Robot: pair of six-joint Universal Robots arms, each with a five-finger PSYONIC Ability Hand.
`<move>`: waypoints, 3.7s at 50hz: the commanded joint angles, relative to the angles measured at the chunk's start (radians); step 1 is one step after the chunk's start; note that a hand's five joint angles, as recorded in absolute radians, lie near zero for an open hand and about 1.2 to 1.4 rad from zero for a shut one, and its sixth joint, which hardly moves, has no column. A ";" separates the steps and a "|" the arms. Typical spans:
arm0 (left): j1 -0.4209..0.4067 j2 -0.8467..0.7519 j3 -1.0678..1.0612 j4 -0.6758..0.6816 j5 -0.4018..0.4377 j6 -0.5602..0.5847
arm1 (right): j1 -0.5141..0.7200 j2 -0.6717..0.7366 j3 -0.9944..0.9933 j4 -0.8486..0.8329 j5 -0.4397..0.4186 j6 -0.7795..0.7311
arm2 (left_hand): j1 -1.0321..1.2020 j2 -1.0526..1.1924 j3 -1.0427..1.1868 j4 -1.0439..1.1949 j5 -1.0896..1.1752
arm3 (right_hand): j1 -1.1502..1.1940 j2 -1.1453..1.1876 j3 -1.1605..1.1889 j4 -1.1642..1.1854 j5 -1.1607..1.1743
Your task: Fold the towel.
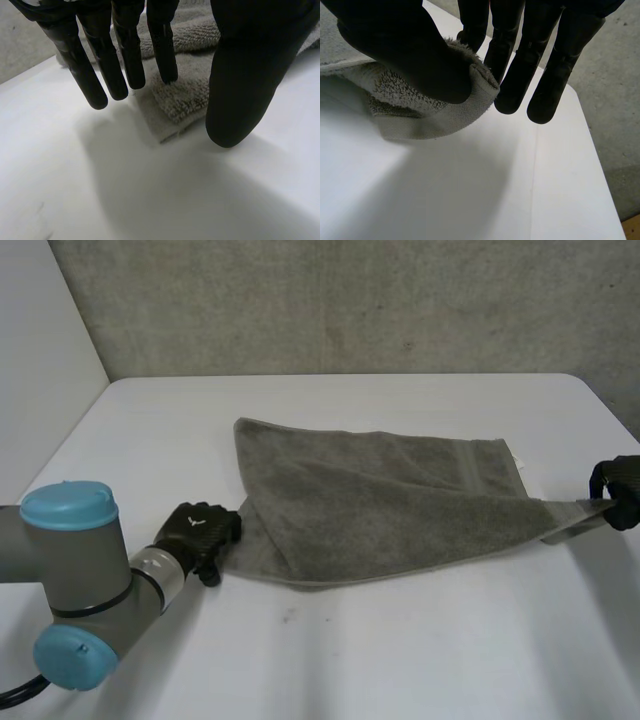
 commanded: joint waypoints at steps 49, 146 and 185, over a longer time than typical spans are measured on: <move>0.076 0.457 -0.122 -0.149 -0.092 0.022 | -0.004 -0.158 0.003 0.177 0.020 -0.204 | 0.818 0.817 0.817 0.817 0.823 | 0.005 0.185 0.182 0.179 0.188; 0.162 0.081 0.118 -0.071 -0.056 -0.043 | 0.309 0.136 -0.355 0.125 0.106 -0.100 | 0.818 0.817 0.817 0.817 0.823 | 0.005 0.185 0.182 0.179 0.188; 0.140 -0.132 0.510 -0.286 -0.012 0.073 | 0.308 0.408 -0.655 0.183 0.265 -0.218 | 0.818 0.817 0.817 0.817 0.823 | 0.005 0.185 0.182 0.179 0.188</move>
